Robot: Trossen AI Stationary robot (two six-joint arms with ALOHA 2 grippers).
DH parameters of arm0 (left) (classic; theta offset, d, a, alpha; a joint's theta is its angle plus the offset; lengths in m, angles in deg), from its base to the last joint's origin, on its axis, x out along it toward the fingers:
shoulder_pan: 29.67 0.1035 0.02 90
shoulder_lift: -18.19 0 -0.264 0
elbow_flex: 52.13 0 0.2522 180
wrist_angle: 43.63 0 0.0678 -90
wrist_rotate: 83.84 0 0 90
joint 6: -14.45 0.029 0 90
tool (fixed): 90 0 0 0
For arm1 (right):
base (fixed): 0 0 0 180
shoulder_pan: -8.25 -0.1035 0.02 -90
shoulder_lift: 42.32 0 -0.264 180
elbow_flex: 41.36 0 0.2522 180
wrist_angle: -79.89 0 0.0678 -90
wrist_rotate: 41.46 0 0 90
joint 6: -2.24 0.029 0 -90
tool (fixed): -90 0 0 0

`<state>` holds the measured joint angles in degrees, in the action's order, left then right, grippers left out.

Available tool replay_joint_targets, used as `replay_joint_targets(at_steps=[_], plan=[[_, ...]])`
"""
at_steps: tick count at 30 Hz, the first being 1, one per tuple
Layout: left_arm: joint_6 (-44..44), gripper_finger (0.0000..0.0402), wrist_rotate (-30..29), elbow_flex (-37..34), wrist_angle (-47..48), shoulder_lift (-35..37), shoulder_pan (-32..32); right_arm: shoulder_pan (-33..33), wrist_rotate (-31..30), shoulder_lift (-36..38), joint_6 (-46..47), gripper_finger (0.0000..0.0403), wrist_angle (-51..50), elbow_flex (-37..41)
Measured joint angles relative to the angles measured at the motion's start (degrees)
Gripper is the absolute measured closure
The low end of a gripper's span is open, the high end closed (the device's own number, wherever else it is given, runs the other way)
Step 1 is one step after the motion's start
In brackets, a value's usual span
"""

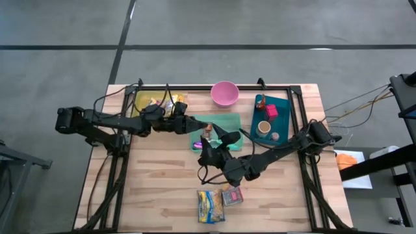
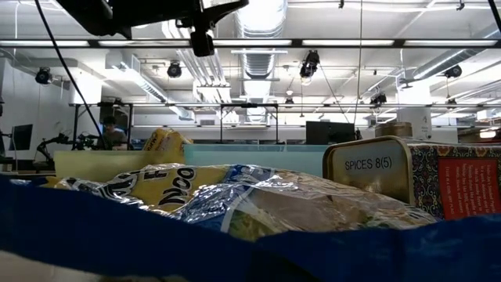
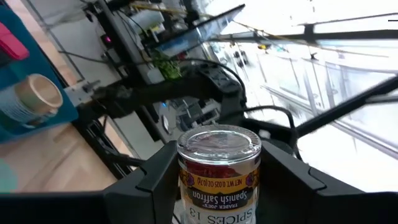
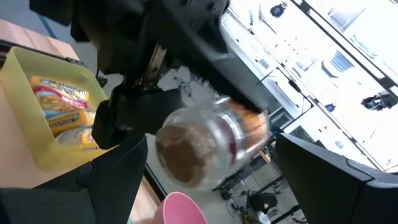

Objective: Pick & Place Food Item
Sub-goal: Put the brown seasoning bottle into the blue bin

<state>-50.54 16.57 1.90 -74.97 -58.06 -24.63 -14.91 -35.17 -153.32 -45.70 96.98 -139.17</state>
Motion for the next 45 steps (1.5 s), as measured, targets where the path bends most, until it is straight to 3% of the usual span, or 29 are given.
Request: replay_joint_targets(at_steps=[17, 29, 45], plan=[[-0.04, 0.0215, -0.5, 0.0, -0.03, -0.1, 0.19, 1.65, 3.19, 1.13, -0.52, 0.0057, 1.2, 0.0], [-1.66, 0.0202, -1.54, -0.06, -0.18, -0.08, 0.41, 1.76, 1.12, 1.01, -0.92, 0.0207, 1.23, 0.07], [-0.85, 0.0215, -1.4, -0.09, 0.17, -0.04, 0.37, 1.75, 0.77, 1.14, -3.48, 0.0219, 1.4, 0.07]])
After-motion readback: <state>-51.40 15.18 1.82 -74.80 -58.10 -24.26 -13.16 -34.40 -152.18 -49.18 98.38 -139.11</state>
